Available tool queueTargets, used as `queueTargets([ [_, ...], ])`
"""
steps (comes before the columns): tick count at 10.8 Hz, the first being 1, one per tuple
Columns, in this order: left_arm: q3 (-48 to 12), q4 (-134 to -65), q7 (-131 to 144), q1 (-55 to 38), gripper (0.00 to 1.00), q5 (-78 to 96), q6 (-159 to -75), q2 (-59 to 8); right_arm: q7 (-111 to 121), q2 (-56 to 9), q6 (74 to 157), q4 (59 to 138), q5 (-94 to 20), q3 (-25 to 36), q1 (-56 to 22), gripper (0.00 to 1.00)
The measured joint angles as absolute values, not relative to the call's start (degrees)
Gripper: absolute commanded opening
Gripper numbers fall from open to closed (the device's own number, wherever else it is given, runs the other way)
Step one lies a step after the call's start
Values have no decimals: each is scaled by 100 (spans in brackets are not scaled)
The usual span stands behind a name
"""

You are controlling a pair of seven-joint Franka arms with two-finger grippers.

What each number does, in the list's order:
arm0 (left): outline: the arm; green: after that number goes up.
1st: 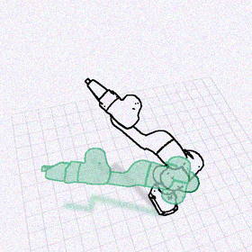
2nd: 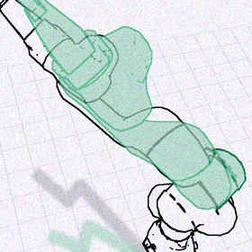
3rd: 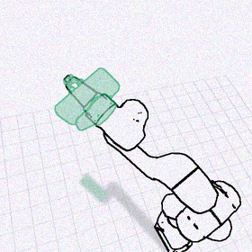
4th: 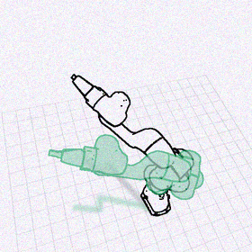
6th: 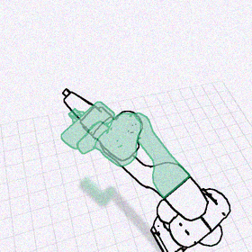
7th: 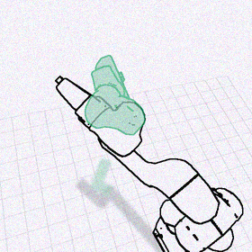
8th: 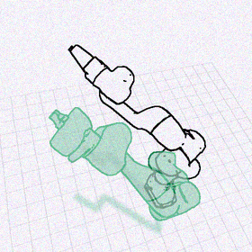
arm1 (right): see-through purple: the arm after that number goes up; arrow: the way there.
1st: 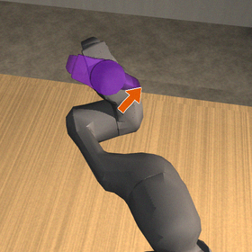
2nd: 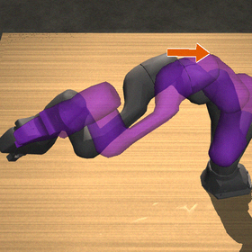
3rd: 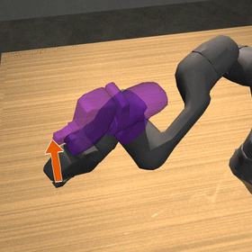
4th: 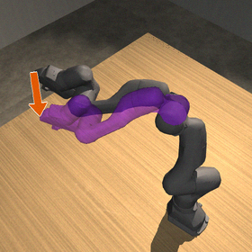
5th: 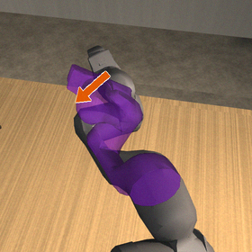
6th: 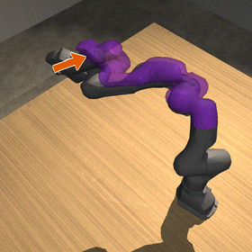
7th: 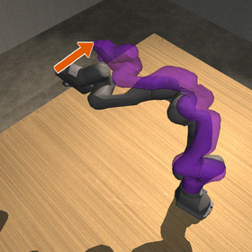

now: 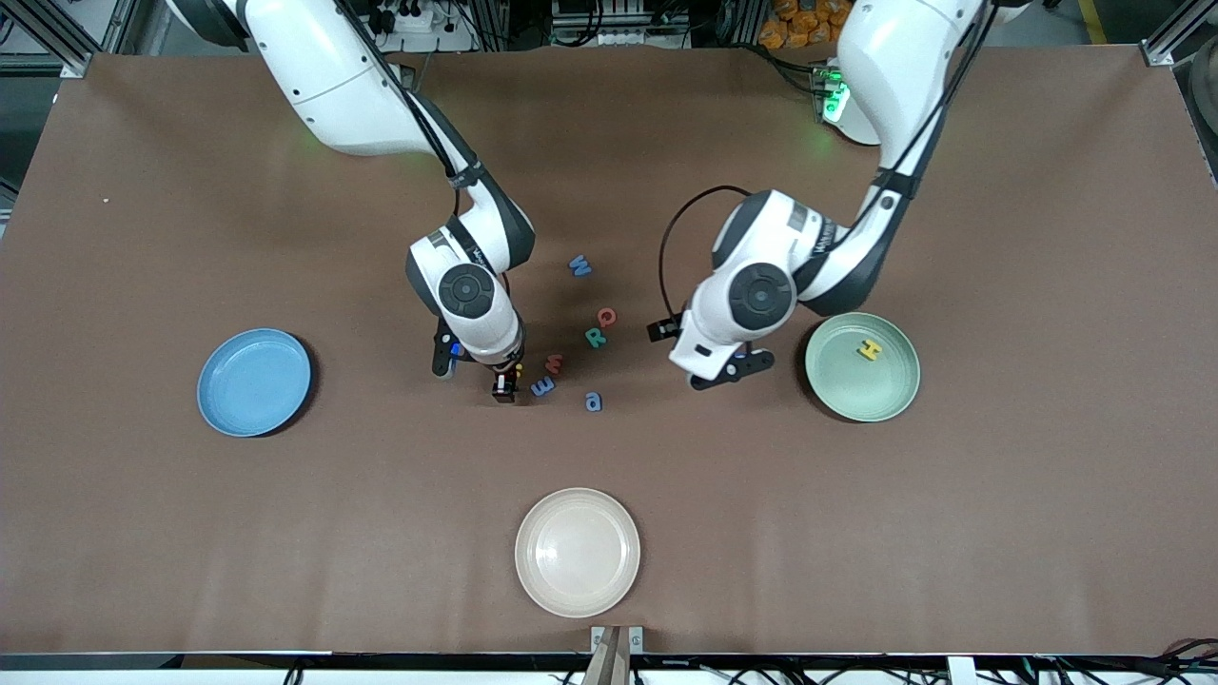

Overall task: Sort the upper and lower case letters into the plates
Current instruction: 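Carry the yellow h toward the blue plate while the left gripper returns, then lower the yellow h onto the blue plate and open the right gripper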

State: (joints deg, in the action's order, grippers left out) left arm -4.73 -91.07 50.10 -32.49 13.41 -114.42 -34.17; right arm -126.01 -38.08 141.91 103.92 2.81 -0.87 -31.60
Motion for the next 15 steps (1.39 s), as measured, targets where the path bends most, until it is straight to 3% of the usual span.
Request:
queueTargets([
  [9, -915, -8999, 6581, -3321, 100, 1138, -11905, -3834, -10991, -3756, 13964, 10352, 641, 204, -2909, 0],
  [15, -1721, -8973, 7964, -3316, 100, 1134, -12410, -3922, -8255, -3207, 12394, 9894, 674, 375, -1795, 0],
])
